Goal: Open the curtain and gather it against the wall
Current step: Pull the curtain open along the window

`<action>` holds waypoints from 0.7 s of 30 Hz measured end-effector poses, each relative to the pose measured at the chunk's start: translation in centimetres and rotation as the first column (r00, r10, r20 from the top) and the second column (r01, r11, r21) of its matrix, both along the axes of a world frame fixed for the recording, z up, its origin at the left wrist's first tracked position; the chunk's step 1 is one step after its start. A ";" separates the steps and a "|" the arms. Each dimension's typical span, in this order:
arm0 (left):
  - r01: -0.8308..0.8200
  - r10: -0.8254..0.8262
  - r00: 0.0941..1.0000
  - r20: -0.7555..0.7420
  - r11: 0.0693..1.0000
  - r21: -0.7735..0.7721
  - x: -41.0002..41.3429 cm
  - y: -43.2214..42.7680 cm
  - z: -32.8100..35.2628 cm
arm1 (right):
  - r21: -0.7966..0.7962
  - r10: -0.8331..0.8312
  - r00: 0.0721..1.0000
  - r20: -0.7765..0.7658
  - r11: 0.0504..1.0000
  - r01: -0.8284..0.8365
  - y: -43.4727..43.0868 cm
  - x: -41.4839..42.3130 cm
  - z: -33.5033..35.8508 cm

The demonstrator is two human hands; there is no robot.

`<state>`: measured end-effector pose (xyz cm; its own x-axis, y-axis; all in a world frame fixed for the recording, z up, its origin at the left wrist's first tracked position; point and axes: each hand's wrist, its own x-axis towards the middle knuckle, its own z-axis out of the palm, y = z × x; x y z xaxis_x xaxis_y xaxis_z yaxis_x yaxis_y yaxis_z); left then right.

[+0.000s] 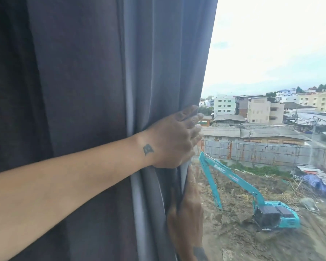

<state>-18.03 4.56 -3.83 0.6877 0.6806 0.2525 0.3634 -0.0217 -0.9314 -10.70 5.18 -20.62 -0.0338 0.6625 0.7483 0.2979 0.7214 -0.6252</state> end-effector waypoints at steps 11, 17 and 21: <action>-0.078 0.077 0.997 0.026 0.997 0.024 -10.5 -3.4 0.2 | 0.111 0.136 0.987 0.090 0.983 -0.145 -2.1 -10.4 -0.1; -0.136 0.135 0.991 0.012 0.991 0.011 -15.4 -5.7 0.2 | 0.120 0.287 0.957 0.053 0.949 -0.291 -3.5 -15.5 -0.4; -0.199 0.199 0.980 -0.002 0.980 0.002 -17.9 -7.7 0.4 | 0.118 0.379 0.925 -0.003 0.919 -0.376 -4.9 -18.7 -0.3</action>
<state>-35.91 -3.16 -3.40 0.5393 0.8034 0.2524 0.3584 0.0523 -0.9321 -29.40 0.25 -20.94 -0.2451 0.5153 0.8212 -0.0253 0.8433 -0.5368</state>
